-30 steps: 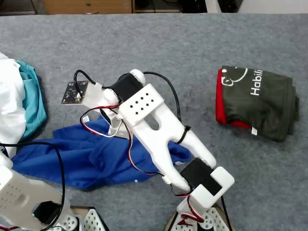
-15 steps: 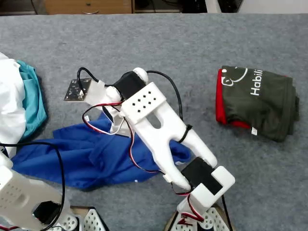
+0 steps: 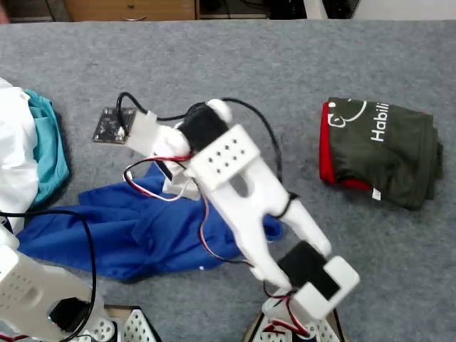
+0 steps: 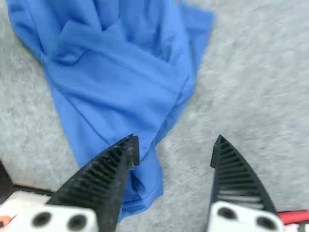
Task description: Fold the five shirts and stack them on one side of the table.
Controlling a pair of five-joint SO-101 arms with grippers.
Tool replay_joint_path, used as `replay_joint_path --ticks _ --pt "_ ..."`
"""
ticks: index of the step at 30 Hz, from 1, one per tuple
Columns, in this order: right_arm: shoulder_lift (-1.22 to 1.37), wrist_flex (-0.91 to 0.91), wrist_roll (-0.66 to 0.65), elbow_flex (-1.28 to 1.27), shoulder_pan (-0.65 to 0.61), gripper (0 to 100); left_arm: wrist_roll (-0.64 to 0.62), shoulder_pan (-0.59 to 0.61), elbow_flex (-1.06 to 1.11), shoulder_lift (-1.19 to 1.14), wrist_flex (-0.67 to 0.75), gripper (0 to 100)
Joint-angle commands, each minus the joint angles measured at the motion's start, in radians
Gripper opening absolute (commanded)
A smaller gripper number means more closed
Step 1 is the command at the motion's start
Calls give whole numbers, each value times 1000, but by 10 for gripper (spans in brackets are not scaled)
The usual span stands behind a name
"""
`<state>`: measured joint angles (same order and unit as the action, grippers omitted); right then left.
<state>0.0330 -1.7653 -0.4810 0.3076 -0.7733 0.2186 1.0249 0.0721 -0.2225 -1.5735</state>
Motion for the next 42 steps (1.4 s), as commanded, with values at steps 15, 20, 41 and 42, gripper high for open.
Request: replay_joint_path --ticks 15,20,41,42 --pt "-74 103 6 -120 13 253 14 3 0 16 3 19" --pt "70 189 6 -151 12 253 14 3 0 16 6 19" --pt "341 176 6 -31 16 222 14 3 0 16 6 19" --pt "341 176 6 -31 16 232 14 3 0 16 6 19"
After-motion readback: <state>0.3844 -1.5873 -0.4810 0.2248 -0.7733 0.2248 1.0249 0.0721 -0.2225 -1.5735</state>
